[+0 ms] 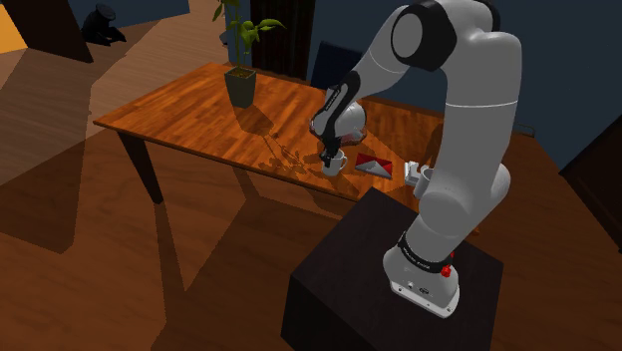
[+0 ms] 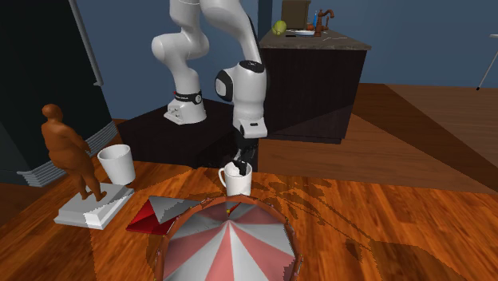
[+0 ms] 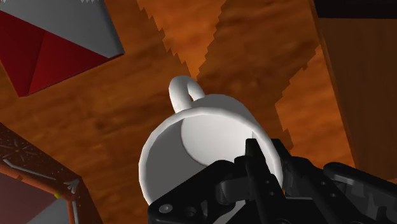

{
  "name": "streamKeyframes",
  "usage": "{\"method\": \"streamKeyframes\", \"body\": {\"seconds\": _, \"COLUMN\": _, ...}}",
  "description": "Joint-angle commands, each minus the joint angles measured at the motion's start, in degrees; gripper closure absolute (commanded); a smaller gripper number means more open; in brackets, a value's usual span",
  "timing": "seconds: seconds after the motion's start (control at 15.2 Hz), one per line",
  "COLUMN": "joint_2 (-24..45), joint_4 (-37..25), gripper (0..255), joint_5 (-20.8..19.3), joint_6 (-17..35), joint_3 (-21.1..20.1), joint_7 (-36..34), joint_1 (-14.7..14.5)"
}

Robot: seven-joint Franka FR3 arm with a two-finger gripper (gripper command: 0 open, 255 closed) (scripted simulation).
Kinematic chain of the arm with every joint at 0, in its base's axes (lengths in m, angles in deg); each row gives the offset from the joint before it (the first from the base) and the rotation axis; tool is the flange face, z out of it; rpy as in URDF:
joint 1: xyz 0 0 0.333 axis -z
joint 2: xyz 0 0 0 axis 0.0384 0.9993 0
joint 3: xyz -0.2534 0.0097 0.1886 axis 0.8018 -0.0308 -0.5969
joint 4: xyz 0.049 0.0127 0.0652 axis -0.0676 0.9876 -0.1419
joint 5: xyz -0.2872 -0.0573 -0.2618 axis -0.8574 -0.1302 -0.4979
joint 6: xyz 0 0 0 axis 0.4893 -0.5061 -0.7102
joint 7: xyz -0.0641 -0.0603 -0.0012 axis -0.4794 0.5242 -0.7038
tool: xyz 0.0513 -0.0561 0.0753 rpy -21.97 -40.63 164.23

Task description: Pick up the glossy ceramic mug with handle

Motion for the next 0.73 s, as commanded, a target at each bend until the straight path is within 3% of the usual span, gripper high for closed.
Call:
{"method": "streamKeyframes", "body": {"seconds": 0.0, "joint_2": -0.82, "joint_4": 0.16, "gripper": 255, "joint_5": -0.19, "joint_6": -0.65, "joint_3": 0.18, "joint_7": -0.08, "joint_1": -0.13}}
{"method": "streamKeyframes", "body": {"seconds": 0.66, "joint_2": -8.33, "joint_4": 0.88, "gripper": 255, "joint_5": -2.13, "joint_6": -7.36, "joint_3": 1.53, "joint_7": -1.02, "joint_1": -1.18}}
